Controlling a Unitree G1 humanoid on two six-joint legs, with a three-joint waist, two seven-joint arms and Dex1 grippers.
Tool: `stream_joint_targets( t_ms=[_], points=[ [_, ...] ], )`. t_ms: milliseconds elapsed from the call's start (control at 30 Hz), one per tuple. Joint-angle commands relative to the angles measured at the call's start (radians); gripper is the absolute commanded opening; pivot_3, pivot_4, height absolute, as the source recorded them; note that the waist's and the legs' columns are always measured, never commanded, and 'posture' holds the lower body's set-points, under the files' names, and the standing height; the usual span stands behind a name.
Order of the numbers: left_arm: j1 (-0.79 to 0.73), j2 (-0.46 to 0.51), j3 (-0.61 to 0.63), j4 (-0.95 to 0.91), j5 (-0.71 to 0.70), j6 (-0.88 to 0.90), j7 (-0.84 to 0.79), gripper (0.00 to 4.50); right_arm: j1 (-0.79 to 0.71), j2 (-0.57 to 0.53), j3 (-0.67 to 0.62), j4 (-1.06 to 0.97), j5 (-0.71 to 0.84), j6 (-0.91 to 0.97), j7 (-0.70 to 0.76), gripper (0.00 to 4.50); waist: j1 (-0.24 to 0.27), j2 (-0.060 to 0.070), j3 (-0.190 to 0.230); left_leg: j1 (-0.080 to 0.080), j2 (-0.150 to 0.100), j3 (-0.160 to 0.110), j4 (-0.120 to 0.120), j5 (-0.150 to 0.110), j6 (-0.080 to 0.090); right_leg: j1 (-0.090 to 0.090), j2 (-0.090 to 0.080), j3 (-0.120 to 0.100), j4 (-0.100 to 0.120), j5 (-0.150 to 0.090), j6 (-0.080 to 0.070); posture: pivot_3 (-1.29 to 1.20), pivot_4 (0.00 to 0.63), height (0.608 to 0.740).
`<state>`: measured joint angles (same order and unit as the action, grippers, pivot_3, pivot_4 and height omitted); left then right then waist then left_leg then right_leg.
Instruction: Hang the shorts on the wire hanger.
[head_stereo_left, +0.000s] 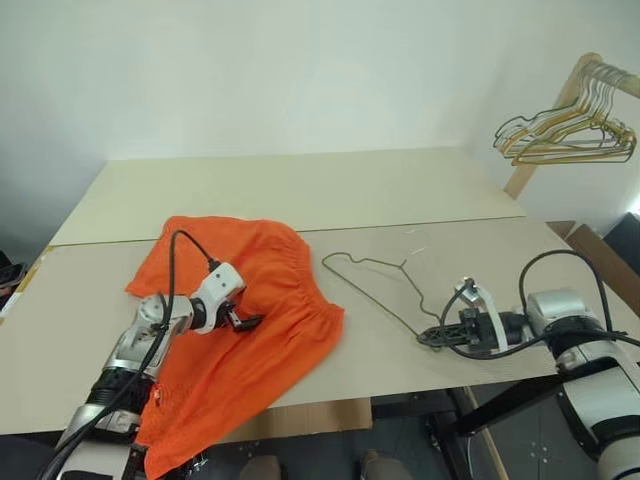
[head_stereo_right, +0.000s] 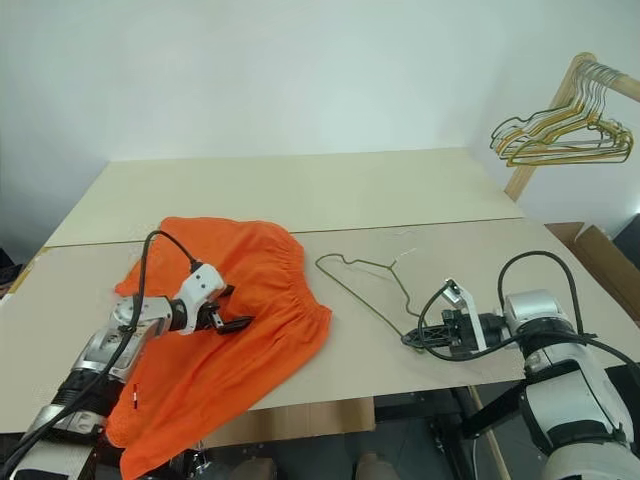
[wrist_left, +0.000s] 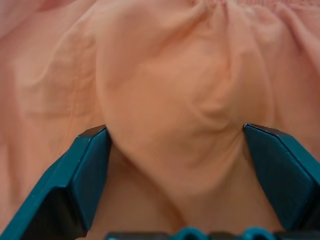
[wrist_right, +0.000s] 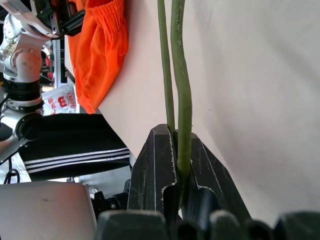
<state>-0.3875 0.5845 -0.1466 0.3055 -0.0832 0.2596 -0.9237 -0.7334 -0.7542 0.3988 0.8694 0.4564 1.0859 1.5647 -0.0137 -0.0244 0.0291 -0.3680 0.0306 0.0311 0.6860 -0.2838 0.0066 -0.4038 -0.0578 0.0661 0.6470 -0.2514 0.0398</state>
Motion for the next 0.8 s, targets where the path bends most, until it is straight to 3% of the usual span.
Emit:
stream_joint_targets(
  t_ms=[33,233,600,800],
  points=[
    [-0.009,-0.024,-0.038,-0.002,0.008,-0.011,-0.032,4.49,0.002,-0.025,-0.005,-0.049,0.048,0.034,0.05,0.0,-0.001,0.003,-0.002,0.0,0.0,0.0,0.0,0.0,0.0,0.0,0.0,0.0,0.0,0.0,0.0,-0.01,0.0,0.74],
    [0.011,-0.047,-0.075,-0.041,0.016,-0.009,-0.057,4.49,0.043,-0.071,0.062,-0.174,0.146,0.083,0.05,0.0,0.0,0.01,-0.007,0.0,0.0,-0.001,0.0,0.0,0.0,0.0,0.0,0.0,0.0,0.0,0.0,-0.01,0.0,0.74],
    [0.025,-0.028,-0.044,-0.079,0.005,-0.011,-0.044,4.49,0.035,-0.111,0.165,-0.242,0.232,0.081,0.05,0.0,0.001,0.01,-0.008,0.0,-0.001,-0.001,0.0,0.0,0.0,0.0,0.0,0.0,0.0,0.0,0.0,0.02,0.0,0.74],
    [0.035,-0.027,-0.048,-0.079,0.006,-0.03,-0.05,4.49,-0.038,-0.049,0.203,-0.149,0.231,0.068,0.05,0.0,-0.007,0.01,-0.008,0.001,0.0,-0.001,0.0,0.0,0.0,0.0,0.001,0.001,0.0,0.0,0.0,0.02,0.0,0.74]
  ],
)
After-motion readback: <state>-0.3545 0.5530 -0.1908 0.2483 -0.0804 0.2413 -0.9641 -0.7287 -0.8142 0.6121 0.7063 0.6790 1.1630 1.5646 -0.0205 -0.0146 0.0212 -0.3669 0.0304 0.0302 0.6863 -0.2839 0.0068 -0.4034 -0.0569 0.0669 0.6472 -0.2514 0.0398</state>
